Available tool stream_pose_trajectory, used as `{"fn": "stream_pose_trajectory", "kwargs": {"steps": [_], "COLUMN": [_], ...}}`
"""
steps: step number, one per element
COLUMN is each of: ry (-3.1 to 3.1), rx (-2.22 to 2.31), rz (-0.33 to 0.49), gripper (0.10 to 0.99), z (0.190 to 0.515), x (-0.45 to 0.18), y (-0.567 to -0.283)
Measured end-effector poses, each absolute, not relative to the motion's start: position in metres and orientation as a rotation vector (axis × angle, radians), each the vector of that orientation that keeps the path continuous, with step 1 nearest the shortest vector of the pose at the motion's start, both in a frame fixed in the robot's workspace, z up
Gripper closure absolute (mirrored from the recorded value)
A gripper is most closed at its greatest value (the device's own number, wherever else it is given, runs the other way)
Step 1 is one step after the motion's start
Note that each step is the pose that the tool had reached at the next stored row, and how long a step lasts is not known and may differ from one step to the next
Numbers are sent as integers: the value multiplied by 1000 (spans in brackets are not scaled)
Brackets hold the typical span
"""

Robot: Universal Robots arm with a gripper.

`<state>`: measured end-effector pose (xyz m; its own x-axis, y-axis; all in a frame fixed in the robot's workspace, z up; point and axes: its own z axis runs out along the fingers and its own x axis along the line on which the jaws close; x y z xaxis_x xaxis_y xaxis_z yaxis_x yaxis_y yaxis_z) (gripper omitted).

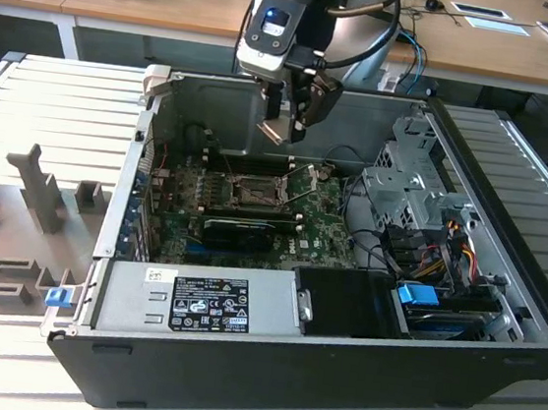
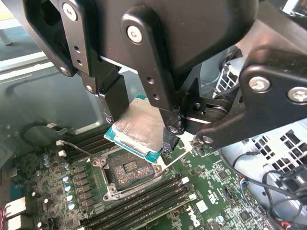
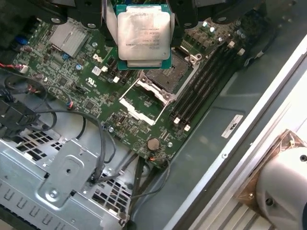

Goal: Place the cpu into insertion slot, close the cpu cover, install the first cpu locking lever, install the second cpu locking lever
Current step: 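Place the cpu into insertion slot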

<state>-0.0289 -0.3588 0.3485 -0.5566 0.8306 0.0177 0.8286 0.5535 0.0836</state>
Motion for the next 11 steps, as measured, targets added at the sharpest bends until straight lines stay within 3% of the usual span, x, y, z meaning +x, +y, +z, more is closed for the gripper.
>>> {"fn": "stream_pose_trajectory", "kwargs": {"steps": [11], "ry": [2645], "rx": [1637], "rz": [125], "gripper": [561], "z": [347], "x": [-29], "y": [-359]}}
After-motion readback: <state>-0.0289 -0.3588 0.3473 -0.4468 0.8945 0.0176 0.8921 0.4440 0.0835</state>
